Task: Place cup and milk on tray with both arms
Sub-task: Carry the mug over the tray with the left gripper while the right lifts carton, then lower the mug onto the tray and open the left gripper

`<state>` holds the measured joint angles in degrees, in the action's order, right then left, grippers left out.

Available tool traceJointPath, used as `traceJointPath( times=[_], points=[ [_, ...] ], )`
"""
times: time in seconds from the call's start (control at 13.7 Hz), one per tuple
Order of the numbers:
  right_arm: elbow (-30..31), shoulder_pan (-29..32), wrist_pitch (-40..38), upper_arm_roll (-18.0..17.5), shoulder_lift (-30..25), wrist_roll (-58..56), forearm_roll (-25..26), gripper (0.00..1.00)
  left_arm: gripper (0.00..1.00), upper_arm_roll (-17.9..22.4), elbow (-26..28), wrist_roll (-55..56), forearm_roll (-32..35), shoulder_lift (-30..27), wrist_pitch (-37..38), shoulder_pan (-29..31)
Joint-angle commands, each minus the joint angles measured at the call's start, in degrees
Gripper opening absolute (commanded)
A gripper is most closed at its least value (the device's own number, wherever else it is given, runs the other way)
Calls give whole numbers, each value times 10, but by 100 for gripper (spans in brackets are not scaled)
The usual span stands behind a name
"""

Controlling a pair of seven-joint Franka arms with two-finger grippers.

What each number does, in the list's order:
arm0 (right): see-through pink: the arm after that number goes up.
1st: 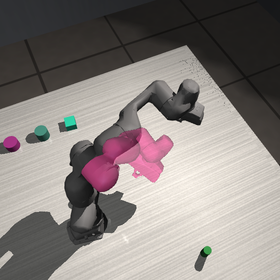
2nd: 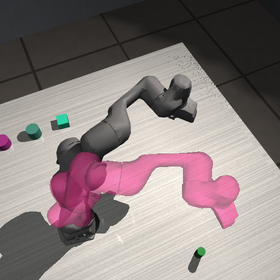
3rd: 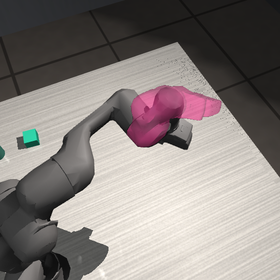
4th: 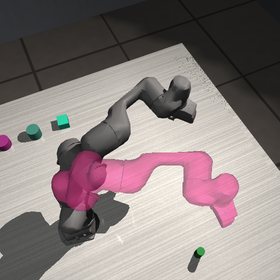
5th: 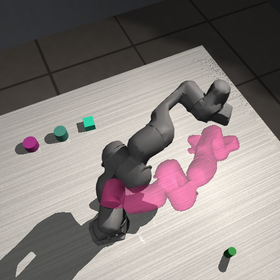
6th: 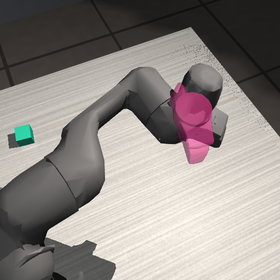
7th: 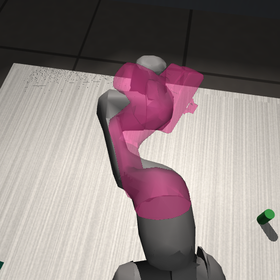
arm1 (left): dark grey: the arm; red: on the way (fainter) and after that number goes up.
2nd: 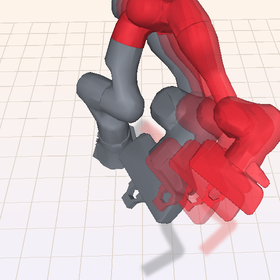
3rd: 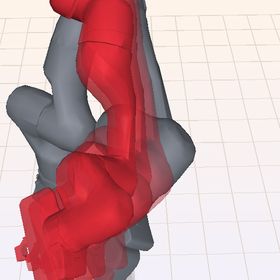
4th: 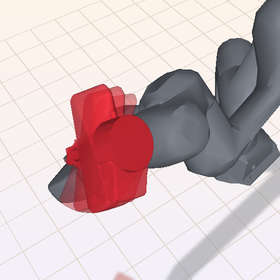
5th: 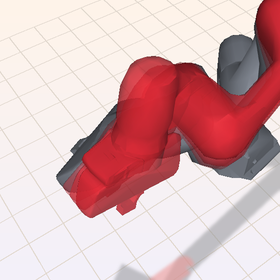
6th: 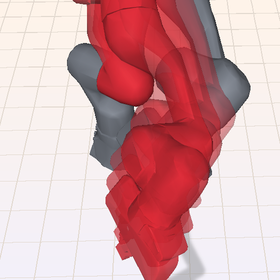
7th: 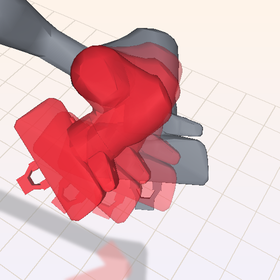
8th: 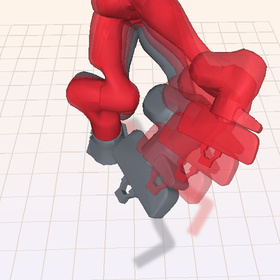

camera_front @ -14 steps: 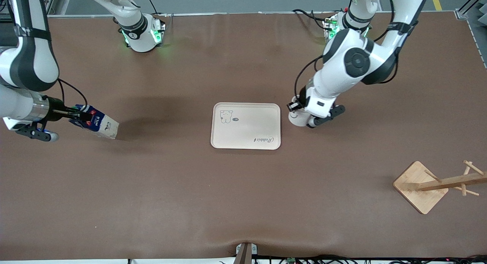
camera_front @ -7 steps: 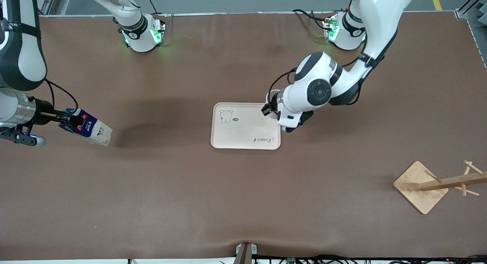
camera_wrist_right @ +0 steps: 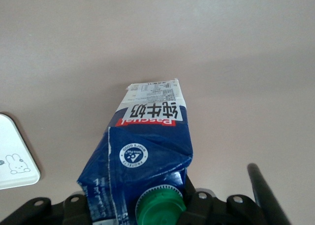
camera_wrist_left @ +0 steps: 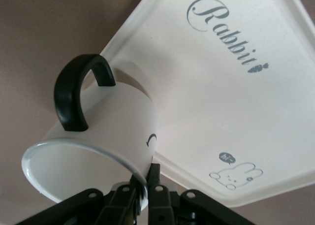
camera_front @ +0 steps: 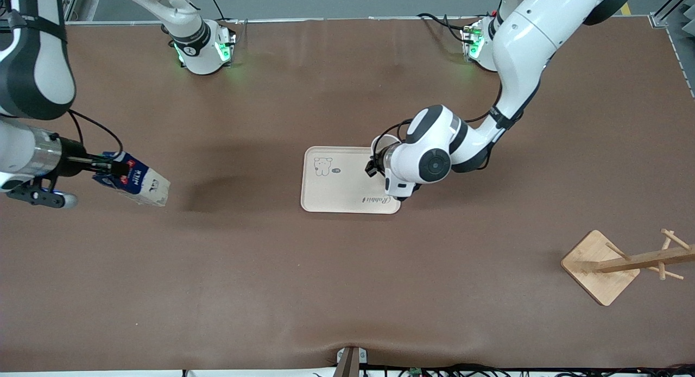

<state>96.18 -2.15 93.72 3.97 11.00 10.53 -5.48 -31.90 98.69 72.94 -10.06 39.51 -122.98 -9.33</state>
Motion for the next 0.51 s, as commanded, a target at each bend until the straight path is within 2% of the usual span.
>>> traceJointPath(
  times=[0.0,0.07,0.15,0.22,0.29,0.44],
  points=[
    [-16,-46,-11,0,12,68,-1,28,0,29,-31,21,14,7,16,-33],
    [-16,-64,-10,0,13,79,-2,28,0,29,-35,21,14,10,17,-33],
    [-15,-82,-10,0,15,98,-3,29,20,30,-38,19,14,14,16,-33],
    [-14,-101,-9,0,16,134,-3,30,86,35,-39,19,19,14,16,-33],
    [-14,-124,-9,0,17,162,-8,30,100,36,-45,18,35,14,16,-33],
    [-15,-161,-4,0,26,193,-37,30,100,36,-59,23,58,5,18,-33]
  ],
)
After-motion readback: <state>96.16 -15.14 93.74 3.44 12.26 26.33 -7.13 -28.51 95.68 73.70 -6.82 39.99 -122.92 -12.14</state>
